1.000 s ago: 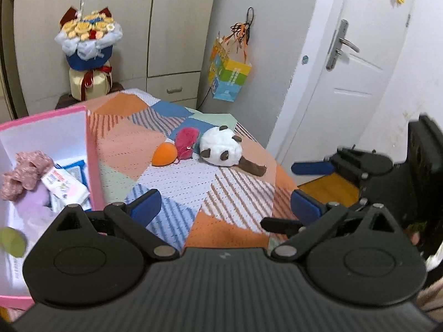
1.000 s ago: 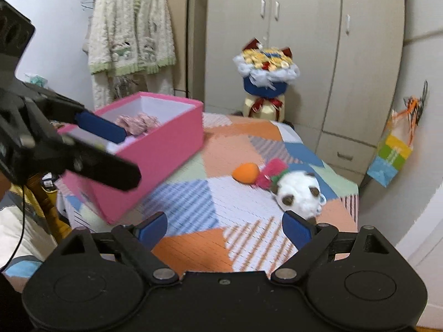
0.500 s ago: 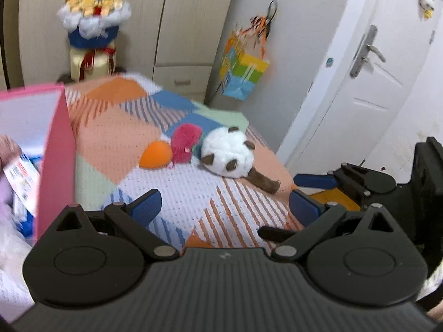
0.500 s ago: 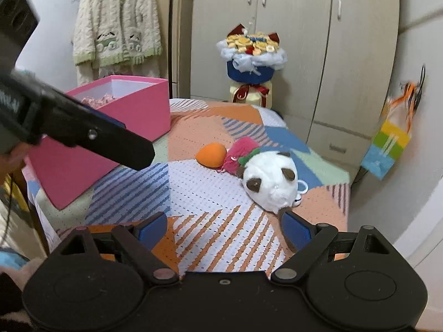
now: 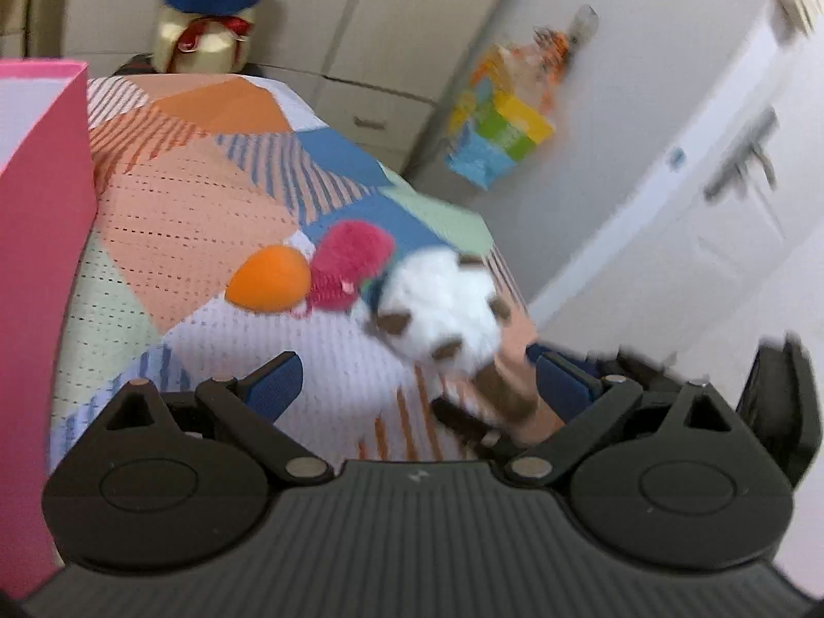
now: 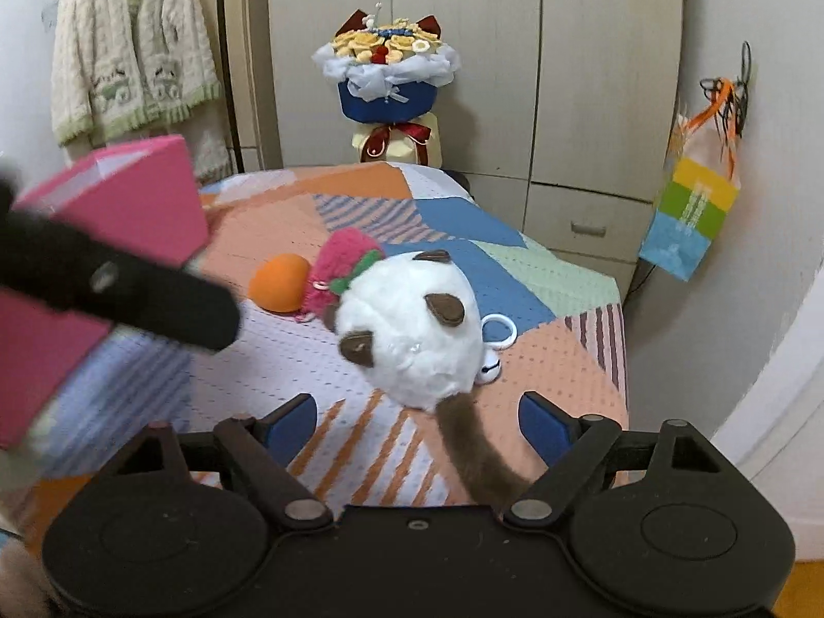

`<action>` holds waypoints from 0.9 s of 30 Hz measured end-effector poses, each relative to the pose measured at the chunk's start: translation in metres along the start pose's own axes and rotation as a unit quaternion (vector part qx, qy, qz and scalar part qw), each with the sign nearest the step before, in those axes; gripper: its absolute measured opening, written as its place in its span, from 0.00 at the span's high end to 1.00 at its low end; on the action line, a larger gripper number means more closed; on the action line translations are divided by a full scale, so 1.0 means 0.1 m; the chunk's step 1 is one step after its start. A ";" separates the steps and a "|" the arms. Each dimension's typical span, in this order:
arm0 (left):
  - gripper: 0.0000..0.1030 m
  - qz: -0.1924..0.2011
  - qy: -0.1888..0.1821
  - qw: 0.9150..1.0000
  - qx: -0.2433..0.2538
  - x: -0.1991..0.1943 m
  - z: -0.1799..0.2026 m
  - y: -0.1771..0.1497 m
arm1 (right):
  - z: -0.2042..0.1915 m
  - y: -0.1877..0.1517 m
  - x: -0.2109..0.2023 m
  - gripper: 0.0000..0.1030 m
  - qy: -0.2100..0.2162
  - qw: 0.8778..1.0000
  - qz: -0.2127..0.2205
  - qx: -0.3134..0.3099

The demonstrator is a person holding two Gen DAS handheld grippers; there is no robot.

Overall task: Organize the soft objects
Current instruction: 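Close both tools on the white-and-brown panda plush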

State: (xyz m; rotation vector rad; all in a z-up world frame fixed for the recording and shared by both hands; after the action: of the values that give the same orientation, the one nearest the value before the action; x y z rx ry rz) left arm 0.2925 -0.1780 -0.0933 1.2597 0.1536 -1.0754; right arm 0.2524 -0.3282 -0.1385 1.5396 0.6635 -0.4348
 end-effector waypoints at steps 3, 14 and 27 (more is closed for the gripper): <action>0.05 0.018 0.010 1.000 -0.023 0.12 -0.02 0.05 | 0.02 0.05 0.14 0.16 -0.015 1.000 0.001 -0.001; 0.37 0.007 -0.027 0.997 -0.076 0.58 -0.11 0.01 | 0.07 0.11 0.38 0.29 0.012 0.999 0.016 0.031; 0.41 0.028 -0.034 0.998 -0.040 0.52 0.02 -0.14 | -0.07 -0.05 0.15 0.45 0.024 0.999 0.029 0.035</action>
State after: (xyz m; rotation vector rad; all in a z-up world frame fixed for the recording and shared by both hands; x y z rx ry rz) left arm 0.3092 -0.2079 -0.1344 1.1488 0.1079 -1.0535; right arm 0.2601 -0.3192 -0.1516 1.6346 0.6447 -0.3822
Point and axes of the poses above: each gripper's, at about its wrist camera, not at the fingertips, and x roughly the way its jaws point, z to its right, y to its top, the point moved 5 cm from there along x, roughly the way its jaws point, and after that the axes turned 8 degrees about x, right-handed, at the moved point
